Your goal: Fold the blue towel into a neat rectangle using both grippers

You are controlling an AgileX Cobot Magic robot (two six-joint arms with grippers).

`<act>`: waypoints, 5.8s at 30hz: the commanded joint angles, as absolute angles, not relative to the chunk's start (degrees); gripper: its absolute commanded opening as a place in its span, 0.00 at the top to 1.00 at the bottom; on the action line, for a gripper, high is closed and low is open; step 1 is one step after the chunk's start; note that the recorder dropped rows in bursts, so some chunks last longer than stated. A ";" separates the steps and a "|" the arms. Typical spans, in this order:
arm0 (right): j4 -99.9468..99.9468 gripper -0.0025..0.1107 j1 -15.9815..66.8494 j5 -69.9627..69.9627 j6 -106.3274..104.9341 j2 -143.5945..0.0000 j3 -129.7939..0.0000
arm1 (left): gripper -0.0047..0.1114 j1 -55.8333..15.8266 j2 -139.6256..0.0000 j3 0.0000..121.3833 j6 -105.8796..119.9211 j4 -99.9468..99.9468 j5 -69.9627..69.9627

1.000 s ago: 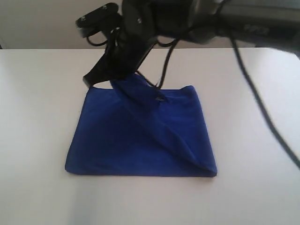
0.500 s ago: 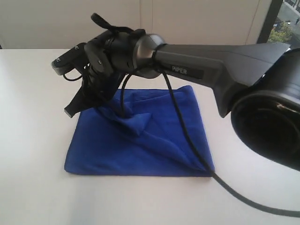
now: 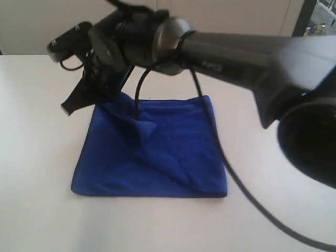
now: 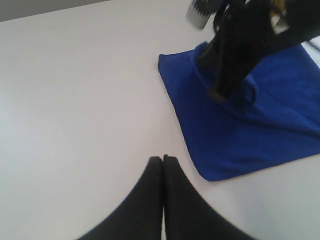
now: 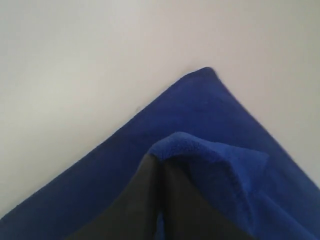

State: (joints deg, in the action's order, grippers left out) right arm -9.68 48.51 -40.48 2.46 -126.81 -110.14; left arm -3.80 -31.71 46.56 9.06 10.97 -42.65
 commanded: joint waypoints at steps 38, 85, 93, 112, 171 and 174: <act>-5.71 0.98 28.75 -47.46 -9.21 -125.38 -105.87 | 0.96 -3.87 -31.38 46.25 9.02 11.41 -43.07; -10.37 0.98 17.29 -58.10 4.44 -116.53 -68.88 | 0.96 -3.87 -31.38 46.25 9.14 11.41 -43.07; -9.97 0.98 17.58 -50.85 6.96 -107.23 -58.86 | 0.96 -3.87 -31.38 46.25 9.14 11.41 -43.07; 7.41 0.98 38.49 -41.54 -2.99 -112.59 -83.68 | 0.96 -3.87 -31.38 46.25 9.14 11.41 -43.07; 6.20 0.98 33.93 -31.49 9.14 -127.14 -105.97 | 0.96 -3.87 -31.38 46.25 9.14 11.41 -43.07; 4.11 0.98 32.49 -37.81 7.25 -122.89 -105.97 | 0.96 -3.87 -31.38 46.25 9.14 11.41 -43.07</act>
State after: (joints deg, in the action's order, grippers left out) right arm 6.13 34.13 -32.58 9.04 -126.96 -105.61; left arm -3.80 -31.71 46.56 9.06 10.88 -42.65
